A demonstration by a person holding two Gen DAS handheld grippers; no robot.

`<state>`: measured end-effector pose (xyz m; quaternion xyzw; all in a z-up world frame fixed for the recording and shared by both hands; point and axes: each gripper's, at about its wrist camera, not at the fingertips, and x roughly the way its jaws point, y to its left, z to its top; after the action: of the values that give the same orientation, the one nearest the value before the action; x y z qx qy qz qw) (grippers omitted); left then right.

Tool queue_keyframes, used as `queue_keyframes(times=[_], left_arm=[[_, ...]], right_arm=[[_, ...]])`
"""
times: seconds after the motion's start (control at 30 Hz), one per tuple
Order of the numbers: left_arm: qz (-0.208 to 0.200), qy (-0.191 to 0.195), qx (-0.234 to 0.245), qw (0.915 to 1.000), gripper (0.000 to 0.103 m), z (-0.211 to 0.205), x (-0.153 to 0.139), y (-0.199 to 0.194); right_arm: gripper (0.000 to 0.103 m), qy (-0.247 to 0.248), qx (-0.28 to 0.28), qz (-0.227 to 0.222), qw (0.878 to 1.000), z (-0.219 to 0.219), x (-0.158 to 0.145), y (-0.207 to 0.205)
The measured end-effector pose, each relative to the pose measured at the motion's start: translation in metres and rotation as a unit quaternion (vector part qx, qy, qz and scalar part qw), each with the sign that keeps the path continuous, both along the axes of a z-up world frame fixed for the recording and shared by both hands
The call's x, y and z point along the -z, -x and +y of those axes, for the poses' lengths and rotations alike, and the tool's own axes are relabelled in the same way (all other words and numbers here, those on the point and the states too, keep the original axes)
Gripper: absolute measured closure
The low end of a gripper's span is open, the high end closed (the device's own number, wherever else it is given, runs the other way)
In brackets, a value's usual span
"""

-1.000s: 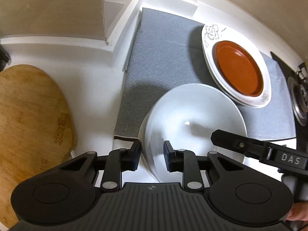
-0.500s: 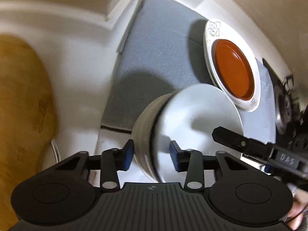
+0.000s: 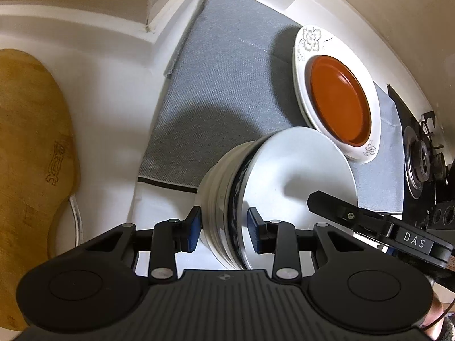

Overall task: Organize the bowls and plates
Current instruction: 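Carry the nested bowls with both tools over the plate stack, then lower the bowls onto the brown plate and open both tools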

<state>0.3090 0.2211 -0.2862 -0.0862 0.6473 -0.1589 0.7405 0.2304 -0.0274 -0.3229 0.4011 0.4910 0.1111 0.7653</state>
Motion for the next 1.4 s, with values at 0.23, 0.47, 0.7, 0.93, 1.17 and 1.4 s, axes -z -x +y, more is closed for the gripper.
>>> queue_keyframes(times=[0.23,0.47,0.7,0.93,1.17,1.4], left_arm=[[-0.009,0.000,0.002,1.0000,0.066,-0.012,-0.012,0.000],[-0.028,0.008,0.012,0.9995,0.065,-0.027,-0.032,-0.010],[-0.046,0.017,0.025,0.9985,0.064,-0.047,-0.051,-0.027],[-0.058,0.029,0.039,0.9971,0.064,-0.076,-0.065,-0.055],[-0.068,0.043,0.055,0.9953,0.063,-0.108,-0.074,-0.081],[-0.076,0.034,0.074,0.9938,0.062,-0.144,-0.057,-0.104]], right_arm=[[0.051,-0.001,0.006,-0.009,1.000,-0.013,-0.009,0.002],[0.051,0.015,0.009,-0.033,0.999,-0.026,-0.034,-0.007],[0.051,0.014,0.030,-0.057,0.998,-0.050,-0.056,-0.021],[0.051,0.027,0.049,-0.072,0.996,-0.077,-0.074,-0.039],[0.051,0.041,0.073,-0.086,0.993,-0.110,-0.089,-0.058],[0.051,0.037,0.088,-0.082,0.992,-0.140,-0.070,-0.076]])
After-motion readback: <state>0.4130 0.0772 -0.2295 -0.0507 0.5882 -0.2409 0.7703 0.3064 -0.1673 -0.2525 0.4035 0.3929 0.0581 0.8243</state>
